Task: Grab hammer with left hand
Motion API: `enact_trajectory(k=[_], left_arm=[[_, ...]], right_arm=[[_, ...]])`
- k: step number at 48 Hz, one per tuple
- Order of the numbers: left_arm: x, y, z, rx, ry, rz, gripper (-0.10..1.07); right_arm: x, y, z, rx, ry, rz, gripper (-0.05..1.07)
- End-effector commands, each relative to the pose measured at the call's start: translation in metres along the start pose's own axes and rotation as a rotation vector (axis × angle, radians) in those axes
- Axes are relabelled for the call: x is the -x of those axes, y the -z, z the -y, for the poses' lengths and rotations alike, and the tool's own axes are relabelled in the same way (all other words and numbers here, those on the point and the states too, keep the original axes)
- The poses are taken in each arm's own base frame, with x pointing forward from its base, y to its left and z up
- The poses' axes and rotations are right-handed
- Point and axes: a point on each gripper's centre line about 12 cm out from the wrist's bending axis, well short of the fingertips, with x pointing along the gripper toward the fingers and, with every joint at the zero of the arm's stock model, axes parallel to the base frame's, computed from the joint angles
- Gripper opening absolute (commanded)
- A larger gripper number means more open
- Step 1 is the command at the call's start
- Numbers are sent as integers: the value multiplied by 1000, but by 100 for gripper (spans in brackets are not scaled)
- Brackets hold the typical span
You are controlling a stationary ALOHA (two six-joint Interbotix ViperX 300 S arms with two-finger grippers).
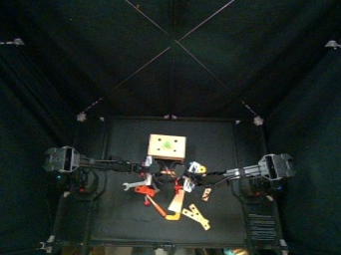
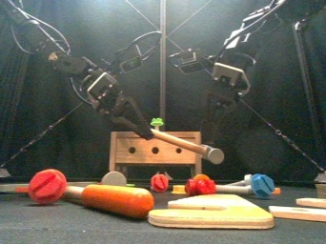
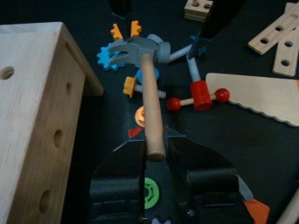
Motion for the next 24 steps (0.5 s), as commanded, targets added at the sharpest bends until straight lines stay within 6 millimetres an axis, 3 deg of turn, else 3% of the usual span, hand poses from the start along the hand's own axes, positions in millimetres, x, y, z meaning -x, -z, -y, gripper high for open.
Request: enact_trajectory(k=[1,24], left_arm=[[10,-11,-2,-1,-8,44,47],[45,3,-3,13,-24,84,47]], right_arm=[[18,-6,5,-18,-19,52,104],[35,13,28,-60,-37,97,104]])
